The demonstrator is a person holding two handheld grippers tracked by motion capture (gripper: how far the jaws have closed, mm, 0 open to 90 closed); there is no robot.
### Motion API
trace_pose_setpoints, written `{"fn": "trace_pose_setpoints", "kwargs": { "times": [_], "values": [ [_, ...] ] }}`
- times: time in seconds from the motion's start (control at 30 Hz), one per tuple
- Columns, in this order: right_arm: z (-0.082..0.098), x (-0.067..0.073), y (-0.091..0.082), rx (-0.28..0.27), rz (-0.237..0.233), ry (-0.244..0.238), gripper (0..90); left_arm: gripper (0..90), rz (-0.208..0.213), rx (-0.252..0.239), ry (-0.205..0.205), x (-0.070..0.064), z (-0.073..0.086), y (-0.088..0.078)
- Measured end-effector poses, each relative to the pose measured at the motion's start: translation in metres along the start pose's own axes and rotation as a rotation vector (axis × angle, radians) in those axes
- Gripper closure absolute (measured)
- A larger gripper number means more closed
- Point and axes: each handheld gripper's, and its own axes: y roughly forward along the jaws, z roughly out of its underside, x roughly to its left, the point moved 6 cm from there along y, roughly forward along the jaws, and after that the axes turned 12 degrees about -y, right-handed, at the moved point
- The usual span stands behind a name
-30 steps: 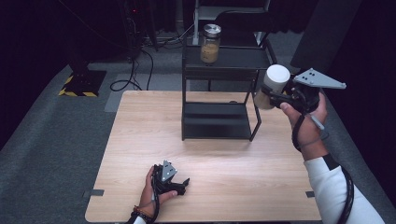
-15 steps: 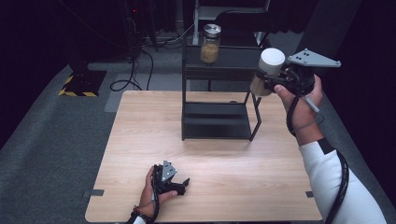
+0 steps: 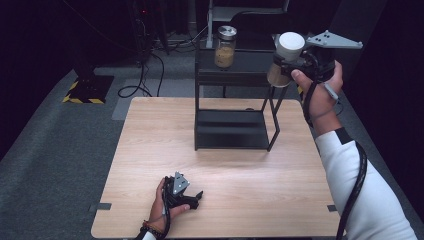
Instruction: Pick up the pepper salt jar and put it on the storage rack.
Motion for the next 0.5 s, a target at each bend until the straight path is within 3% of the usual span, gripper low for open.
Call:
{"fn": "trace_pose_setpoints", "kwargs": {
  "times": [0.5],
  "values": [
    [-0.015,-0.005,0.034,0.005,0.061,0.022,34.9,3.1,0.004,0.001,0.002,0.0,0.0,0.0]
  ]
}}
